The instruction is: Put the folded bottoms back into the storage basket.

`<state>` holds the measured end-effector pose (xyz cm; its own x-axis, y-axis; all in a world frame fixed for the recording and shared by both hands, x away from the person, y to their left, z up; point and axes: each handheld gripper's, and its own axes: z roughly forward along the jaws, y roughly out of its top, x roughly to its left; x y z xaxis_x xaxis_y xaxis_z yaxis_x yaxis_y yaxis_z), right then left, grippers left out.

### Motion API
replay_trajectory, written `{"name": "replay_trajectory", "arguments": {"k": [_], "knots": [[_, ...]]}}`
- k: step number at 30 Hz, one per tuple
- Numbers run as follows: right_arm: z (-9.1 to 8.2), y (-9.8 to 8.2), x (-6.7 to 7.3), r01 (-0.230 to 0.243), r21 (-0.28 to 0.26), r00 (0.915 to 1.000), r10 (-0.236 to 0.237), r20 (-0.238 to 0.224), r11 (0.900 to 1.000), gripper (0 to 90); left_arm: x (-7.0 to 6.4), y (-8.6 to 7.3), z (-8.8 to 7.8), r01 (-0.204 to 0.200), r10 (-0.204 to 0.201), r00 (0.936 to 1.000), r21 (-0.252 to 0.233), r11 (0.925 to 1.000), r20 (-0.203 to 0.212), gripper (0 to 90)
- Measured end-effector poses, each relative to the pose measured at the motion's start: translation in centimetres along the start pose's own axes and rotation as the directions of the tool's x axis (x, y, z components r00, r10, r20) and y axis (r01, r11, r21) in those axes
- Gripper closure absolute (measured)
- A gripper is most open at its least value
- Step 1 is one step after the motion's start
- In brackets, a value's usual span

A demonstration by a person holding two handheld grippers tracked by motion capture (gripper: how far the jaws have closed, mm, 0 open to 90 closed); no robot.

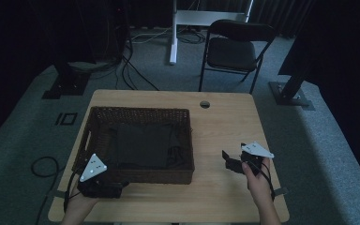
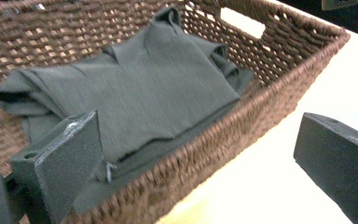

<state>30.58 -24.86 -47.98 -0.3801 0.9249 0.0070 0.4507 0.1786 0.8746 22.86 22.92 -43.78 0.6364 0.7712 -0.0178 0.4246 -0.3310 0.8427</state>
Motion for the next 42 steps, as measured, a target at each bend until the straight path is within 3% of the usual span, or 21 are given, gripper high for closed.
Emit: {"name": "replay_trajectory", "arguments": {"k": [6,15,19,22,26,28,33,42], "knots": [[-0.2,-1.3,-0.8,-0.027,0.008,0.9996,0.027,0.011,1.0,15.7,-0.1,-1.3,0.2,-0.001,0.001,1.0,0.018,0.9998,0.008,1.4],[-0.4,-3.9,-2.2,-0.085,0.025,0.9959,0.084,0.033,0.996,15.7,-0.3,-3.1,-0.7,-0.008,0.008,1.0,-0.102,0.9948,-0.004,1.4],[-0.6,-4.8,-2.7,-0.101,0.035,0.9943,0.1,0.039,0.994,15.7,-0.5,-3.9,-1.3,-0.019,0.019,0.9998,-0.107,0.994,-0.009,1.5],[-0.6,-5.1,-2.9,-0.102,0.044,0.9941,0.1,0.044,0.994,15.7,-0.4,-4.8,-1.3,-0.017,0.017,0.9999,-0.089,0.9959,-0.003,1.5],[-0.7,-6.0,-3.4,-0.12,0.053,0.9914,0.117,0.059,0.991,15.7,-0.5,-5.9,-1.4,-0.043,0.044,0.999,-0.077,0.9961,0.009,1.4],[-0.7,-6.2,-3.5,-0.125,0.054,0.9906,0.121,0.063,0.991,15.7,-0.5,-6.3,-1.2,-0.035,0.038,0.9988,-0.069,0.997,0.033,1.4],[-0.8,-7.1,-3.9,-0.122,0.086,0.9904,0.116,0.076,0.989,15.7,-0.5,-7.2,-0.5,-0.041,0.042,0.9981,-0.031,0.9987,0.045,1.4],[-0.7,-7.8,-4.2,-0.117,0.111,0.9901,0.107,0.091,0.987,15.7,0.0,-8.7,0.9,-0.032,0.031,0.9995,0.04,0.9987,0.01,1.4]]}}
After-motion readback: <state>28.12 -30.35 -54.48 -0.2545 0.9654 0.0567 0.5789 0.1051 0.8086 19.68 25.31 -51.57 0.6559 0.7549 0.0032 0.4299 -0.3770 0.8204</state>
